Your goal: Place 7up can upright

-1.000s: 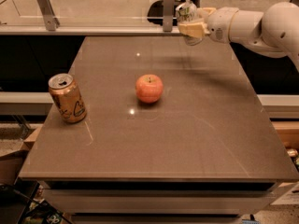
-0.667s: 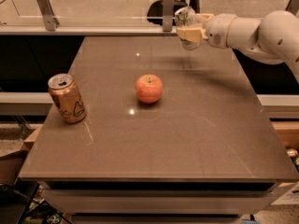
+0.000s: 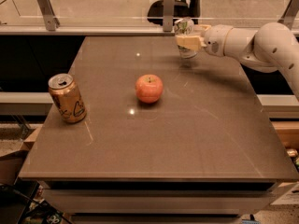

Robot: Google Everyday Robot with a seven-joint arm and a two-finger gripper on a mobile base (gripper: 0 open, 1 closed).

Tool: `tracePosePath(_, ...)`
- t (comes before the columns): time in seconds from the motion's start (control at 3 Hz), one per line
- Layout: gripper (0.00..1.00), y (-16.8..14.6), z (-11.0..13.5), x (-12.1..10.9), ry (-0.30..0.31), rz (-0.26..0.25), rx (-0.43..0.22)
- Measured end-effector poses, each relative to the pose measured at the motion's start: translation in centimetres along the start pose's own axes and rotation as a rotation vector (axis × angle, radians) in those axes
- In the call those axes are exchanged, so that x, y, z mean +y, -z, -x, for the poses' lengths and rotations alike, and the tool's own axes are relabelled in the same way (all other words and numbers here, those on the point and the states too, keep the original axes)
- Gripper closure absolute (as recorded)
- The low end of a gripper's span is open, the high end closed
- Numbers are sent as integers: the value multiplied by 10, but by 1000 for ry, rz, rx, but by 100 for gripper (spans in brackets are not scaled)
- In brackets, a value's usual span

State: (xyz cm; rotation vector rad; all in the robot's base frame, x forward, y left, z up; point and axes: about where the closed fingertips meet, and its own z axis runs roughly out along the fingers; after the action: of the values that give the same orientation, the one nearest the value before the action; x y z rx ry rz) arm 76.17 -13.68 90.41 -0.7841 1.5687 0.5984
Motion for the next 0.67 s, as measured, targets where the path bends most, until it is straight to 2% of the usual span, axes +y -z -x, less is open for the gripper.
tracePosePath(0.33,100,-9,-12,-6,-41,24,-11)
tracePosePath(0.67,100,-21,-22,-14,-76,62,-49)
